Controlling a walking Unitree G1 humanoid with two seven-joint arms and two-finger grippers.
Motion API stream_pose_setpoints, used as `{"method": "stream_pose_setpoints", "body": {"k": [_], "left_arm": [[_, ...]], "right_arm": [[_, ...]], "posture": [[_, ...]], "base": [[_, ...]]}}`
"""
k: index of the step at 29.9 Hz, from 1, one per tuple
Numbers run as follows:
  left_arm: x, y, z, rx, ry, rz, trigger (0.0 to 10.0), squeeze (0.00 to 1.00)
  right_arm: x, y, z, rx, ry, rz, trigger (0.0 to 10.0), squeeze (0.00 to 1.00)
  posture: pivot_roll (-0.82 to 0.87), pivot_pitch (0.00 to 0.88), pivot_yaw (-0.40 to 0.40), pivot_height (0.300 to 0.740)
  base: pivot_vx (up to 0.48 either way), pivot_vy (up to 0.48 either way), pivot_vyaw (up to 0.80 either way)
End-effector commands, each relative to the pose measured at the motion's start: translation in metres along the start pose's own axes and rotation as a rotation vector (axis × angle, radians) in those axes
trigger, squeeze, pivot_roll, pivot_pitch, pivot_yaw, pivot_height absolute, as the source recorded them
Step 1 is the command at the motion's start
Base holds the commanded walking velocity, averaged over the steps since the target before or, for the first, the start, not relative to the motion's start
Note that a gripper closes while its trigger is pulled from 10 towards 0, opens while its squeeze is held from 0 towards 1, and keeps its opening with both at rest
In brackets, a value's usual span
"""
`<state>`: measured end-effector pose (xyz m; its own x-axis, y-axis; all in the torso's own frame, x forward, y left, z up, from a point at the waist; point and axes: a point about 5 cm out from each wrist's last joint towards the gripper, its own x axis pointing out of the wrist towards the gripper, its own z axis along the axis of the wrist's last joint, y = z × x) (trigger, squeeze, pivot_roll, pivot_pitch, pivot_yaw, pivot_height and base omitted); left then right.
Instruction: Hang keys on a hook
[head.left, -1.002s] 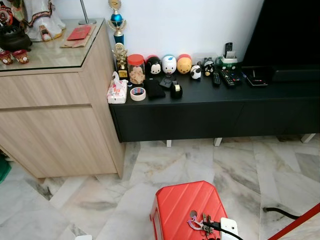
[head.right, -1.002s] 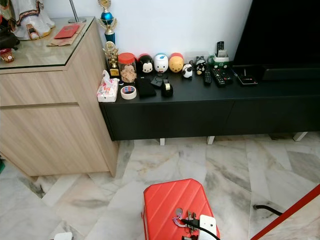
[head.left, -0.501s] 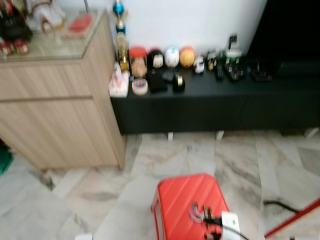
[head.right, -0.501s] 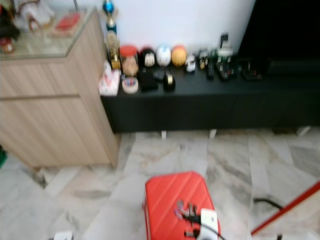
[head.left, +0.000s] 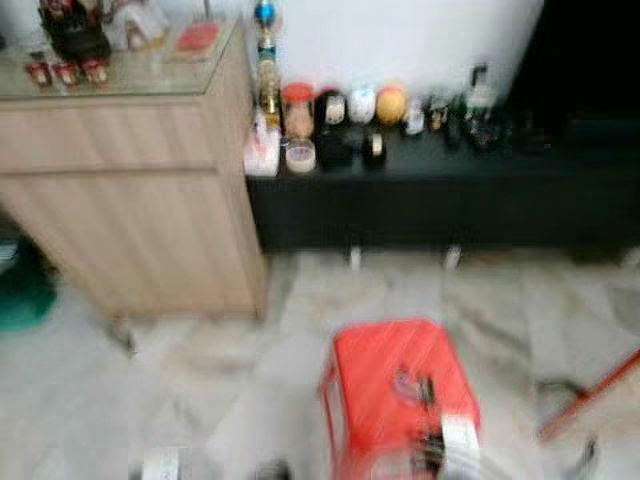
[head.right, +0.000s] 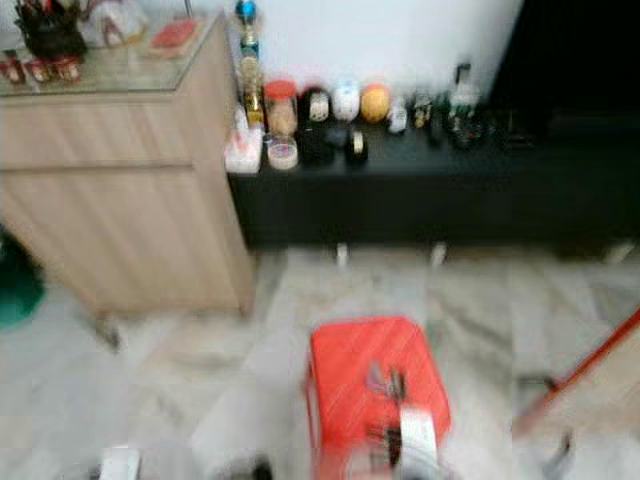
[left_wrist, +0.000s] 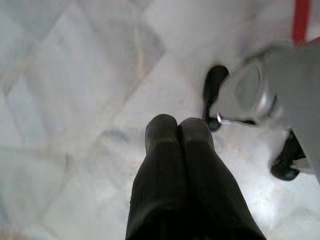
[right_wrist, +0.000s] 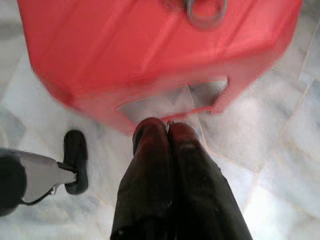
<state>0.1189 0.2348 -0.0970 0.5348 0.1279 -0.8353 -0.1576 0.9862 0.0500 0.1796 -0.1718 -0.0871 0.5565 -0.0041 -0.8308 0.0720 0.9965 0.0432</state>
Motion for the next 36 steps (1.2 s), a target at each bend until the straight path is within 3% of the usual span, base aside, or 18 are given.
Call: {"method": "stream_pose_setpoints", "body": {"k": [1,21,27,36], "left_arm": [[0.000,0.007,0.003,0.010,-0.005,0.010,10.0,0.00],[-0.001,0.011,0.003,0.017,0.008,0.012,10.0,0.00],[-0.001,0.014,0.003,0.019,0.014,0.018,10.0,0.00],[0.002,-0.003,0.004,0.044,0.001,-0.020,10.0,0.00]], "right_arm": [[0.000,0.001,0.001,-0.034,-0.012,0.005,10.0,0.00],[0.000,0.001,0.000,-0.040,-0.015,0.009,10.0,0.00],[0.000,0.002,0.000,-0.040,-0.014,0.009,10.0,0.00],[0.000,0.001,0.000,-0.039,-0.011,0.008,10.0,0.00]], "posture": [[0.12,0.067,0.001,0.723],[0.11,0.054,0.005,0.723],[0.12,0.058,0.004,0.723],[0.11,0.068,0.002,0.723]], "base": [[-0.270,0.000,0.00],[-0.272,0.000,0.00],[0.000,0.000,0.00],[0.000,-0.117,0.00]]}}
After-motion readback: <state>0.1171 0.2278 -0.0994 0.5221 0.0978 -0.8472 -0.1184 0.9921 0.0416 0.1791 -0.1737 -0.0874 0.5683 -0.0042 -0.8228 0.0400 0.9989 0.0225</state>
